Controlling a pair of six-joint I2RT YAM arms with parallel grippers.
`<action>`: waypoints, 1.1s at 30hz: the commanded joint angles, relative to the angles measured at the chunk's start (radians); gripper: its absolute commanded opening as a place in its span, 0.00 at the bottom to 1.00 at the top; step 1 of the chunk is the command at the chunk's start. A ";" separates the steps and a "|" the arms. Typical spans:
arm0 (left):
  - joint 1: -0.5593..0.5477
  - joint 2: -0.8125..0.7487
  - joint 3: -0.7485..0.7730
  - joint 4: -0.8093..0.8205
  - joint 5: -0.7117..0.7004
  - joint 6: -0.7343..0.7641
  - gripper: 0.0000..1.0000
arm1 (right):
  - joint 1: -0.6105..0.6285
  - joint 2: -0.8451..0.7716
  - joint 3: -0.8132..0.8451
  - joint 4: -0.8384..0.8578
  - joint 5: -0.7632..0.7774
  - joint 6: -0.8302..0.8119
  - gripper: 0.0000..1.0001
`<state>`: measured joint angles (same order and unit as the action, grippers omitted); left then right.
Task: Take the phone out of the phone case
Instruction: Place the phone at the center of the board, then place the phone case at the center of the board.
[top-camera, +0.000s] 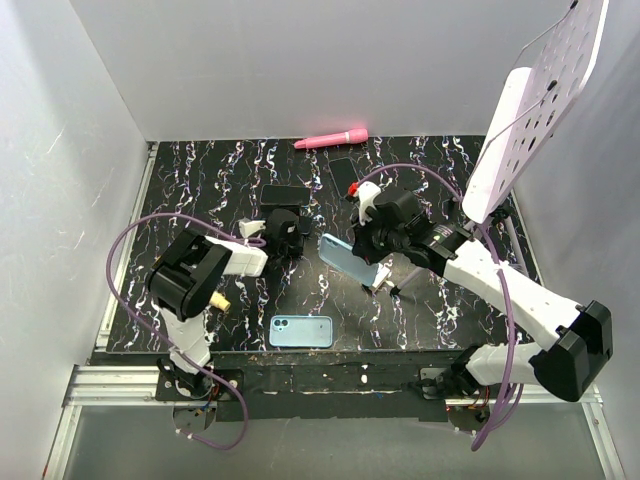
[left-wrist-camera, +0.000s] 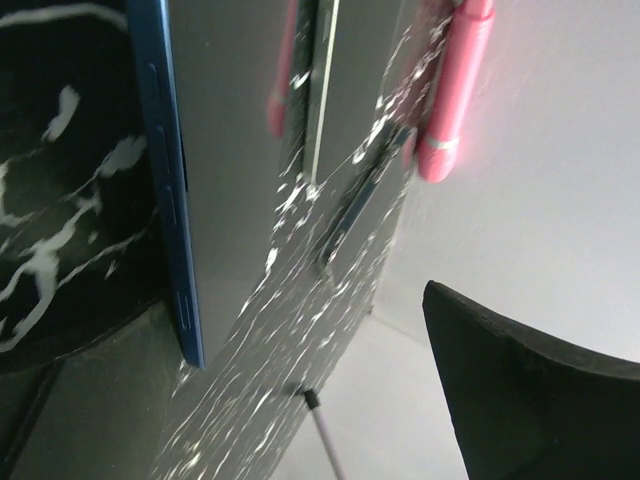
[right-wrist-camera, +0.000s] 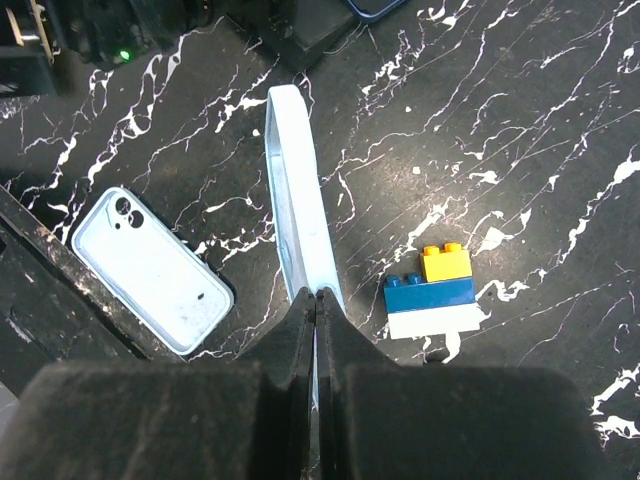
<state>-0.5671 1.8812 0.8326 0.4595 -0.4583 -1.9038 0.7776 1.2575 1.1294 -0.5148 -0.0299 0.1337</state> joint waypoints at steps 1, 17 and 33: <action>-0.001 -0.105 0.011 -0.254 0.147 0.041 0.98 | 0.009 0.025 -0.007 0.024 -0.022 -0.046 0.01; 0.142 -0.620 -0.178 -0.444 0.241 0.421 0.98 | 0.042 0.197 -0.049 0.159 -0.130 0.060 0.01; 0.199 -1.200 -0.182 -0.694 0.293 0.925 0.98 | 0.041 0.525 0.021 0.102 0.088 0.072 0.01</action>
<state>-0.3729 0.7555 0.6437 -0.1223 -0.1986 -1.1339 0.8013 1.7145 1.1011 -0.4076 -0.0109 0.2081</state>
